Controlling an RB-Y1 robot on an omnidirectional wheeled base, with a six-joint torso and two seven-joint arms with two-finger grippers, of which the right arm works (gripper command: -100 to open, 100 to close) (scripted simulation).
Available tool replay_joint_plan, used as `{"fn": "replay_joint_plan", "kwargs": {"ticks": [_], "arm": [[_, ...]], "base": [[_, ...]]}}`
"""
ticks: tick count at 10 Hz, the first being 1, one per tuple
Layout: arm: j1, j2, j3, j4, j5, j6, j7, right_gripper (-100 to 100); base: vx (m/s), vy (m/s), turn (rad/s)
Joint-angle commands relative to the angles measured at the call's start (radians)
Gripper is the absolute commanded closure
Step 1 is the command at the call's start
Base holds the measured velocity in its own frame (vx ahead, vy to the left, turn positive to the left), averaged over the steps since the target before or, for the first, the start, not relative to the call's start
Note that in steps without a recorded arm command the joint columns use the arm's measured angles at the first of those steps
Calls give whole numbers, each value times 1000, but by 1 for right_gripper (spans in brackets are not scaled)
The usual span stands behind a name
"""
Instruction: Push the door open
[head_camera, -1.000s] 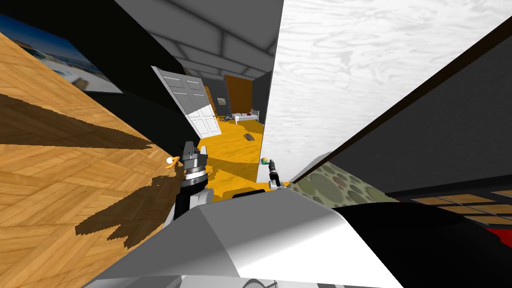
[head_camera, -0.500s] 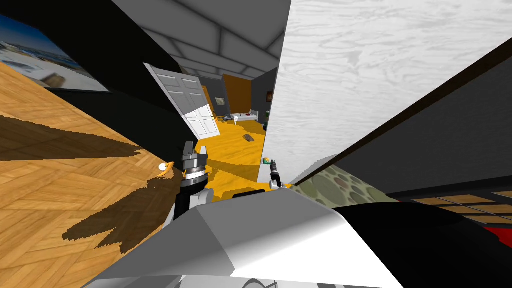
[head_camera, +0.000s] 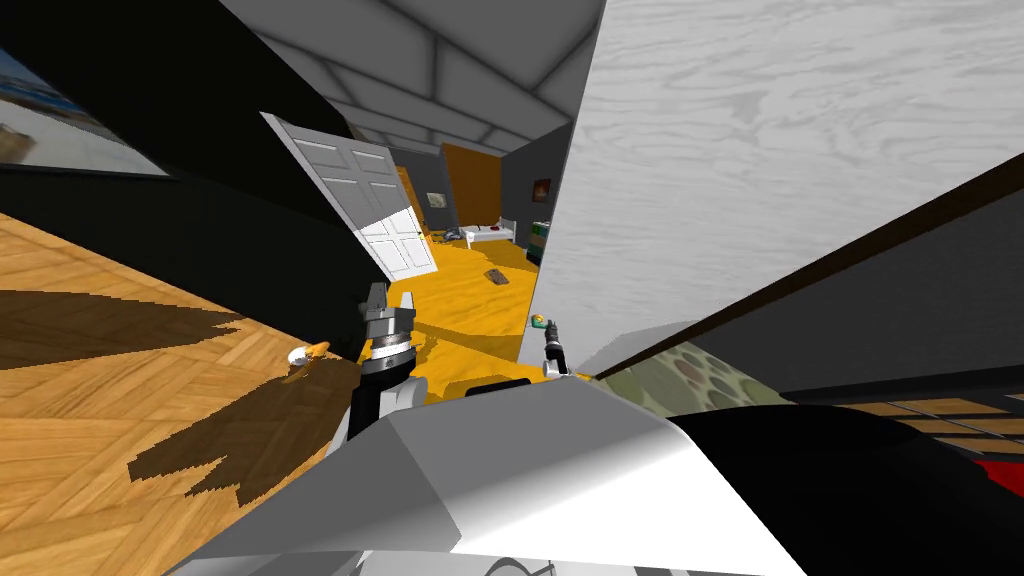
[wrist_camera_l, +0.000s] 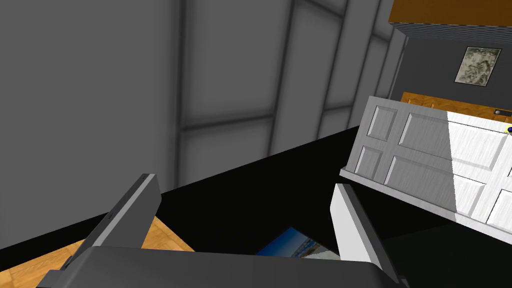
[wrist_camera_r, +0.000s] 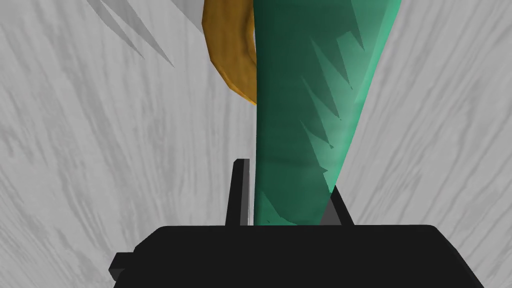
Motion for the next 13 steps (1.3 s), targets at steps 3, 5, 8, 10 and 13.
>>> {"fn": "replay_joint_plan", "kwargs": {"ticks": [3,5,8,10,13], "arm": [[-21,-22,-34,26,-18,-20,8,100],[-20,-28,-61,26,-34,-21,17,100],[-19,-30,-94,27,-53,-22,28,100],[-19,-29,-116,28,-65,-23,35,100],[-18,-24,-146,29,-82,-24,45,100]], "base": [[165,25,-38],[184,40,-44],[193,52,-65],[207,51,-67],[206,32,-68]]}}
